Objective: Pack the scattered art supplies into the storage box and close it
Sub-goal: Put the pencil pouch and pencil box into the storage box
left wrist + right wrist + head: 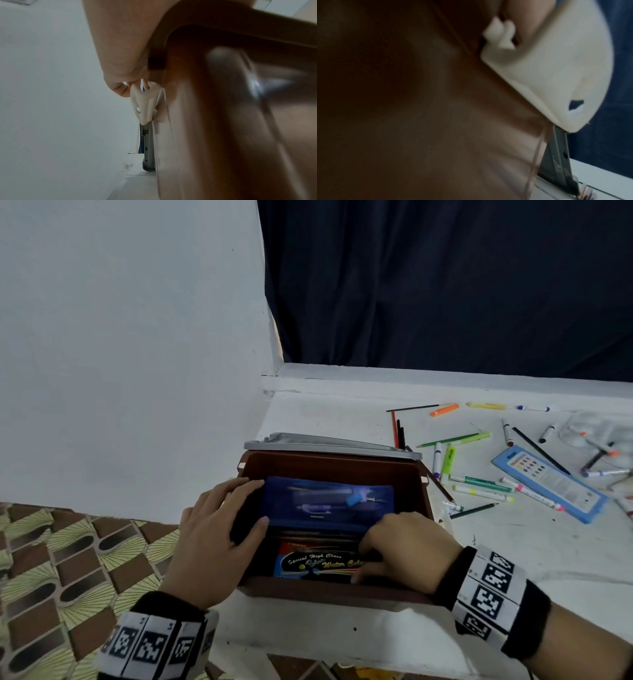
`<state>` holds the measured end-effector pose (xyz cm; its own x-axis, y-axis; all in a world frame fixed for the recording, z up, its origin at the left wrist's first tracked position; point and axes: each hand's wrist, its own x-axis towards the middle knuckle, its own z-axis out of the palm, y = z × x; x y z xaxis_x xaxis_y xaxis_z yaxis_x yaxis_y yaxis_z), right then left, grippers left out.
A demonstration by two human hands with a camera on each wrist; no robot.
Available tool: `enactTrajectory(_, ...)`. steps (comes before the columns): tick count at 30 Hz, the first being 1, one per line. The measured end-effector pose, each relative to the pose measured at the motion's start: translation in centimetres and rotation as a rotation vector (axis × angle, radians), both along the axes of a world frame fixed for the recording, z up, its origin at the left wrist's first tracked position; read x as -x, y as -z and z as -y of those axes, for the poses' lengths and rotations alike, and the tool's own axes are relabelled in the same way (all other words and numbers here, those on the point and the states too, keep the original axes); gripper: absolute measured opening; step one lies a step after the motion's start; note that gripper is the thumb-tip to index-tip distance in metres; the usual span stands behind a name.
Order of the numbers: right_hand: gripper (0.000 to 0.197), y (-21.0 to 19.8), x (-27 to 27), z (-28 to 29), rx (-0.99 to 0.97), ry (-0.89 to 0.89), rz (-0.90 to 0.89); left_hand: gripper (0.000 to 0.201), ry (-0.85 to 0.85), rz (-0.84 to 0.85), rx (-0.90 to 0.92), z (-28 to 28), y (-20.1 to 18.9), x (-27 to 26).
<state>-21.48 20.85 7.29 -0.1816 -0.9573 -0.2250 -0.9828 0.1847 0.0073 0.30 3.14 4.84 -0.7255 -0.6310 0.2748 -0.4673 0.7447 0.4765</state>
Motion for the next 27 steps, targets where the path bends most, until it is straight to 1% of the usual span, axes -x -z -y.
enactTrajectory(1, 0.048, 0.1, 0.1, 0.0, 0.055, -0.005, 0.026, 0.059, -0.001, -0.005, -0.004, 0.0, 0.0, 0.0)
enactTrajectory(3, 0.039, 0.4, 0.4, -0.1, 0.195, 0.014, 0.021, 0.06, -0.001, -0.008, -0.01, 0.0, 0.0, 0.0)
enactTrajectory(4, 0.038, 0.5, 0.6, -0.2, 0.25, 0.044, 0.013, 0.06, -0.001, -0.008, -0.012, 0.0, 0.1, 0.0)
enactTrajectory(5, 0.042, 0.5, 0.7, -0.2, 0.273, 0.079, 0.005, 0.059, -0.002, -0.008, -0.014, 0.1, 0.1, 0.0)
enactTrajectory(7, 0.057, 0.7, 0.8, -0.2, 0.233, 0.127, -0.034, 0.059, -0.003, -0.006, -0.019, 0.2, 0.1, -0.1)
enactTrajectory(9, 0.068, 0.9, 0.8, -0.1, 0.171, 0.124, -0.102, 0.059, -0.002, -0.007, -0.027, 0.2, 0.2, -0.2)
enactTrajectory(11, 0.071, 0.9, 1.0, 0.1, 0.166, 0.123, -0.14, 0.059, -0.004, -0.009, -0.032, 0.2, 0.1, -0.2)
enactTrajectory(15, 0.072, 0.8, 1.6, 0.9, 0.147, 0.175, -0.202, 0.058, -0.01, -0.003, -0.035, 0.1, 0.2, -0.2)
enactTrajectory(16, 0.067, 0.7, 1.7, 1.1, 0.136, 0.175, -0.227, 0.058, -0.01, 0.001, -0.035, 0.1, 0.2, -0.2)
enactTrajectory(17, 0.057, 0.7, 1.7, 1.2, 0.132, 0.162, -0.235, 0.058, -0.01, 0.005, -0.034, 0.1, 0.2, -0.2)
enactTrajectory(20, 0.016, 0.3, 1.4, 1.3, 0.172, 0.111, -0.246, 0.057, -0.008, 0.003, -0.027, 0.1, 0.2, -0.3)
enactTrajectory(22, 0.014, 0.2, 1.7, 1.1, 0.296, 0.122, -0.196, 0.058, -0.009, -0.008, -0.025, 0.1, 0.1, -0.2)
enactTrajectory(24, 0.007, 0.1, 2.0, 0.7, 0.428, 0.137, -0.059, 0.058, -0.009, -0.012, -0.024, 0.0, 0.0, -0.2)
enactTrajectory(27, 0.007, -0.4, 2.1, -0.1, 0.528, 0.166, 0.235, 0.058, 0.004, -0.002, 0.003, 0.0, -0.1, -0.2)
